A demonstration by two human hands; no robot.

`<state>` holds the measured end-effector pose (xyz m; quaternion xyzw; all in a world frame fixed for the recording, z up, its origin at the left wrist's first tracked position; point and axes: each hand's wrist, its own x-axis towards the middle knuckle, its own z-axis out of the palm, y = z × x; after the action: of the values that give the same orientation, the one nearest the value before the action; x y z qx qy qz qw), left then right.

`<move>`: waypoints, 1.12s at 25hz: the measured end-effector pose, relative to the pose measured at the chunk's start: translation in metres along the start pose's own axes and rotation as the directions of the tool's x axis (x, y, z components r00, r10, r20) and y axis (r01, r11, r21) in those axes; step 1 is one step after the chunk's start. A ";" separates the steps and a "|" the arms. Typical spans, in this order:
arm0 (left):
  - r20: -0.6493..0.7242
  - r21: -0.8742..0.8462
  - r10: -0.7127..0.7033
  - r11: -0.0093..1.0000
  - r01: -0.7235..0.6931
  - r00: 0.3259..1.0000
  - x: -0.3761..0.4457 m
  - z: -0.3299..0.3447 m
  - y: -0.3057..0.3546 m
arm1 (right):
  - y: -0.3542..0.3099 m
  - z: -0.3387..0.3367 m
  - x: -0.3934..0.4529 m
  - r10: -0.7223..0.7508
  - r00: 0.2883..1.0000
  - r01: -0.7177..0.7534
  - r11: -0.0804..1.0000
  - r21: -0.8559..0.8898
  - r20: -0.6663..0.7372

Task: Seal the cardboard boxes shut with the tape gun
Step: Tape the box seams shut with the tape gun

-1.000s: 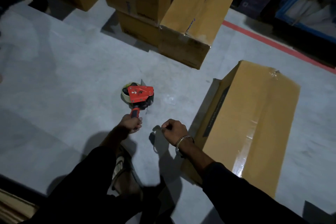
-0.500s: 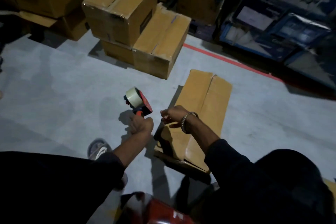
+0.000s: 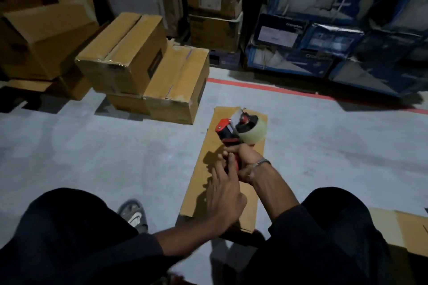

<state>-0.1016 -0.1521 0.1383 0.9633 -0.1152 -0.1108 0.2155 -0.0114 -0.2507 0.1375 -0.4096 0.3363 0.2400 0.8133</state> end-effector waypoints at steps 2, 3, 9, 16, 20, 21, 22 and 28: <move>0.103 0.023 0.238 0.970 -0.242 0.966 0.007 -0.015 -0.014 | -0.008 -0.029 -0.004 0.051 0.998 -0.055 0.986 0.154 0.031; 0.146 -0.031 0.266 0.964 -0.264 0.953 0.017 -0.023 -0.026 | -0.009 -0.041 -0.006 0.059 0.998 -0.064 0.977 0.204 0.031; 0.527 -0.465 -0.309 0.675 0.573 0.792 0.138 -0.017 -0.049 | -0.019 -0.082 -0.006 0.082 0.996 -0.083 0.926 0.369 0.019; 0.310 -0.009 -0.528 0.830 0.558 0.791 0.209 0.066 -0.120 | -0.021 -0.113 0.030 0.018 0.997 0.002 0.968 0.250 -0.079; 0.324 -0.195 -0.529 0.774 0.602 0.785 0.211 0.102 -0.155 | -0.003 -0.127 0.072 -0.081 0.996 0.086 0.907 0.412 -0.030; 0.343 -0.258 -0.520 0.749 0.610 0.783 0.208 0.112 -0.163 | 0.003 -0.131 0.084 -0.089 0.994 0.105 0.896 0.431 -0.057; 0.356 -0.306 -0.518 0.722 0.621 0.778 0.203 0.121 -0.168 | 0.012 -0.135 0.095 -0.102 0.992 0.126 0.890 0.438 -0.078; 0.286 -0.385 -0.449 0.755 0.531 0.846 0.178 0.146 -0.180 | 0.045 -0.141 0.128 -0.253 0.911 0.360 0.873 0.329 -0.326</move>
<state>0.0600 -0.0985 -0.0984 0.8691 0.1521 -0.2718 0.3843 -0.0065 -0.3283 -0.0420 -0.3207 0.4152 -0.0222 0.8510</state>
